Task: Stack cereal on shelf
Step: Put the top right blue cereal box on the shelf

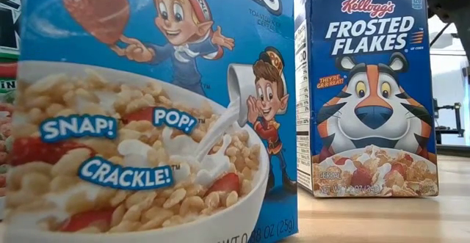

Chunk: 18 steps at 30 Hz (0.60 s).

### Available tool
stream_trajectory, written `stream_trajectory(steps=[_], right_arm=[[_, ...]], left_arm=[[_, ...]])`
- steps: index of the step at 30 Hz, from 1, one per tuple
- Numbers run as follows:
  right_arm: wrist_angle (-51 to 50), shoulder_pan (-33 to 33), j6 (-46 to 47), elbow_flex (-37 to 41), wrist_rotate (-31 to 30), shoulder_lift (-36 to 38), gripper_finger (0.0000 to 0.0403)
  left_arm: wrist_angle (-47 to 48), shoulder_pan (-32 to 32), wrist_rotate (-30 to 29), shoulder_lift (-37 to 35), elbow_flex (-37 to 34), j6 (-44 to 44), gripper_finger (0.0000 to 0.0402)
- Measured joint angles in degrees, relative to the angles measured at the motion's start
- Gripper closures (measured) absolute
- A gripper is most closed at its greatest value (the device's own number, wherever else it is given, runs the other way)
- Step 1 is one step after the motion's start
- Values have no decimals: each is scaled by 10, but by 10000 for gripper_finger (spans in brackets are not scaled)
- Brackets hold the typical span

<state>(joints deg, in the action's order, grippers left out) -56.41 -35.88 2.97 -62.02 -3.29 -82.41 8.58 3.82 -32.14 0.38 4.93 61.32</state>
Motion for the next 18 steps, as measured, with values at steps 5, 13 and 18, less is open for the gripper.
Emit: stream_trajectory(steps=[5,13,18], right_arm=[[-61,27,-9,-28,1,2,233],[-117,96,-35,-60,2,52,237],[-173,153,-70,-73,-38,107,238]], left_arm=[[1,0,0,0,0,0,116],[2,0,1,0,0,0,116],[2,0,2,0,0,-3,116]])
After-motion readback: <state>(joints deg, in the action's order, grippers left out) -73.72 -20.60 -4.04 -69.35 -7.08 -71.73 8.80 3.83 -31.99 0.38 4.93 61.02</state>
